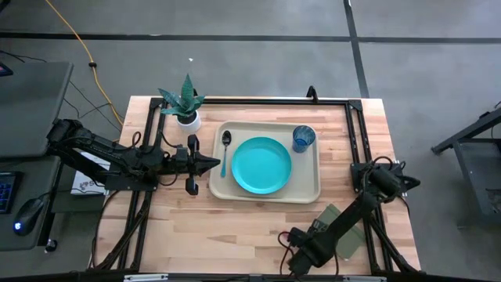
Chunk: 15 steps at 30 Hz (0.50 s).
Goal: Pick and place plate/cup/fork/spoon on tray
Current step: Put the red fork to the right of the blue spoon on the light brown serving tray
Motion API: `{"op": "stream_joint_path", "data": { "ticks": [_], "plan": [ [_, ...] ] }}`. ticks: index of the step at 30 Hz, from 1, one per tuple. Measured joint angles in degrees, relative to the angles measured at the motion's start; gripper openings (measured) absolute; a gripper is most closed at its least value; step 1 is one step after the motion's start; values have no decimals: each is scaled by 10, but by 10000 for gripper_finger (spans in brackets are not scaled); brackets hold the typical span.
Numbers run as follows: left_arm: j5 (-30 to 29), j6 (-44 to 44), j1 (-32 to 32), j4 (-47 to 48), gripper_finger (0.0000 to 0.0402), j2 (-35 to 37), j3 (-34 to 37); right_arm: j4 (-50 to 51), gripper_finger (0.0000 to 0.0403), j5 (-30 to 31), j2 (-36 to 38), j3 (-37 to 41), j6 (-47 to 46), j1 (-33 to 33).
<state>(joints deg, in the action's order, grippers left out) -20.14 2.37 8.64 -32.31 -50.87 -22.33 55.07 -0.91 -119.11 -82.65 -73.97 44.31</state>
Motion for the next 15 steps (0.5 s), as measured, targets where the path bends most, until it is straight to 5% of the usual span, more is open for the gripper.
{"op": "stream_joint_path", "data": {
  "ticks": [10,15],
  "plan": [
    [0,0,0,0,0,0,0,-11,29,16,-2,1,8,1],
    [0,0,0,0,0,0,0,-9,35,14,-2,1,32,1]
  ]
}}
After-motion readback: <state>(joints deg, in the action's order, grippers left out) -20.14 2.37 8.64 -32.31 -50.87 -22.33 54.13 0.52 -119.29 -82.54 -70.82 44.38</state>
